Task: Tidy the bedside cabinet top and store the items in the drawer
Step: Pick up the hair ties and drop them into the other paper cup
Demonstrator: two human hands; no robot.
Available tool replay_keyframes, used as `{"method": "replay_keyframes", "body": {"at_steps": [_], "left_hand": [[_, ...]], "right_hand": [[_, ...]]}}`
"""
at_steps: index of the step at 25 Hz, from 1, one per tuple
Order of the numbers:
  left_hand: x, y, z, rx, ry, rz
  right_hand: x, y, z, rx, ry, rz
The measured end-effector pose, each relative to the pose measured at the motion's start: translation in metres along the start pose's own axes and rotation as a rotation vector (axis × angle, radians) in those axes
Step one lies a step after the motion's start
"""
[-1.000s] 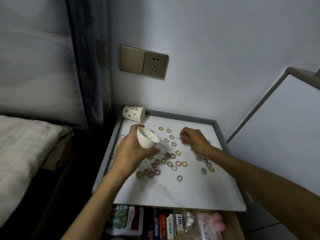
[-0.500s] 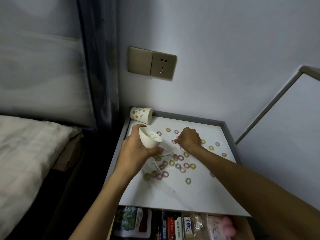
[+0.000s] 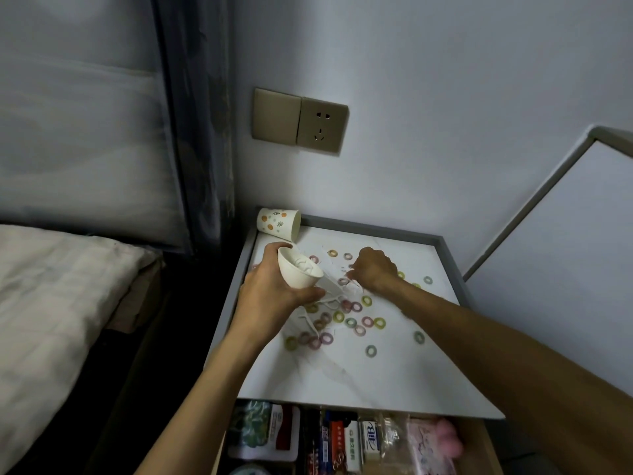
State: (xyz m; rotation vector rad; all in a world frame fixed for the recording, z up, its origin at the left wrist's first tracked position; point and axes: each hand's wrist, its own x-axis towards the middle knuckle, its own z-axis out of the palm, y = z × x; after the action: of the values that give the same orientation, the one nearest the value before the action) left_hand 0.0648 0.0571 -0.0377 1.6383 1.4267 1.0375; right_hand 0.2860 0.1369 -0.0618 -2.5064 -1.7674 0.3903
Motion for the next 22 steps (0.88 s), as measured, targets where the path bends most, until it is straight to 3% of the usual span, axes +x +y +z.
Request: {"method": "replay_keyframes", "body": {"at_steps": [6,10,16,22], "left_hand": [[-0.003,0.003,0.009,-0.004,-0.048,0.000],[-0.005,0.005,0.016,0.015,-0.067,0.010],[-0.007,0.002,0.022,0.028,-0.095,-0.005],[-0.008,0.004,0.023,0.026,-0.115,-0.011]], "right_hand": [[-0.008,0.030,-0.028,0.304,0.012,-0.139],[-0.016,0.040,-0.034,0.177,0.038,-0.274],[-0.021,0.051,-0.046,0.175,0.013,-0.375],[-0.018,0.053,-0.044,0.048,-0.014,-0.334]]}}
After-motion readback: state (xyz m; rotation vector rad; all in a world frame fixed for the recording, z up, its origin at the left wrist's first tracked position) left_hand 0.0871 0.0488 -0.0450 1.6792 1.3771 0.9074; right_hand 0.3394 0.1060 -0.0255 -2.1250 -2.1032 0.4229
